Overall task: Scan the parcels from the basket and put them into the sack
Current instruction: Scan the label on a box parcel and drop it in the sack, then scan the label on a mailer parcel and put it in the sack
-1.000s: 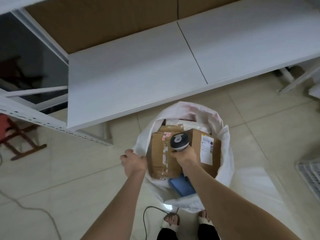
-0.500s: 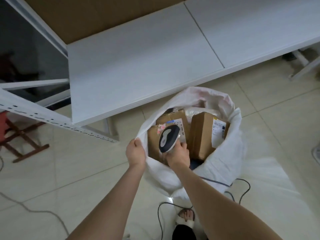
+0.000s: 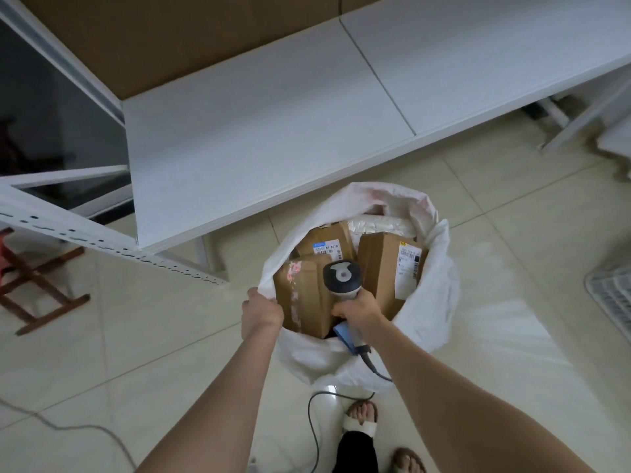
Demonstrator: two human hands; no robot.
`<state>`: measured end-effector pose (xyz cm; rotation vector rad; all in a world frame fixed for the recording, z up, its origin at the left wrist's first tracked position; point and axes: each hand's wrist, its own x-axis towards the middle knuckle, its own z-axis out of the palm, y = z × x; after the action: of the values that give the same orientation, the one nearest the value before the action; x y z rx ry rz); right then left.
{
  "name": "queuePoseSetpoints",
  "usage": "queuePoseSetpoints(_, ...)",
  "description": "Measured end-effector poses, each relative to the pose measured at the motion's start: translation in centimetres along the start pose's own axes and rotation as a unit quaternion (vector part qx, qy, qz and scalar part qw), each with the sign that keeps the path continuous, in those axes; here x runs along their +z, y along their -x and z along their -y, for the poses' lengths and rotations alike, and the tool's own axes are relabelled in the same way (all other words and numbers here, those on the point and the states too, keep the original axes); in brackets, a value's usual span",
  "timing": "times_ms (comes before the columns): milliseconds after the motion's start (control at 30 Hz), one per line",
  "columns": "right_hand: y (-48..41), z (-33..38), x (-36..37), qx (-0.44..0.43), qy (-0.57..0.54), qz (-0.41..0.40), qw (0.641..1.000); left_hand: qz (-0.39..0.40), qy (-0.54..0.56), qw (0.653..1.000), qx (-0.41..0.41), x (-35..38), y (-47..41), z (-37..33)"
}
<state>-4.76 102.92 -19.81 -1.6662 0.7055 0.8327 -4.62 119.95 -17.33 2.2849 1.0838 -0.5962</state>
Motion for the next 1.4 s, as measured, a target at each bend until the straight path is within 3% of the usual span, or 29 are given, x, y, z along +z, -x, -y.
queuePoseSetpoints(100,1.9,0.7,-2.3,0.001,-0.017,-0.018,1.000,-0.033,-0.024,0.999,-0.003,-0.3,2.1,-1.3)
queuePoseSetpoints(200,4.4,1.9,-4.1,0.003,-0.031,-0.035,0.999,-0.052,-0.054,0.996,0.051,-1.3,4.6,-3.4)
queuePoseSetpoints(367,10.0,4.7,-8.9,-0.015,-0.058,-0.056,0.997,0.039,-0.074,0.990,0.116,-3.5,9.3,-9.7)
queuePoseSetpoints(667,20.3,7.1,-23.4,-0.073,-0.242,-0.124,0.959,0.081,-0.111,0.949,0.283,-2.9,21.6,-24.2)
queuePoseSetpoints(1033,31.0,-0.6,-45.7,-0.087,-0.430,-0.232,0.868,0.140,-0.144,0.872,0.445,8.9,44.5,-38.1)
queuePoseSetpoints(1400,36.0,-12.5,-66.4,-0.064,-0.548,-0.279,0.786,0.240,-0.182,0.816,0.494,26.0,65.2,-44.1)
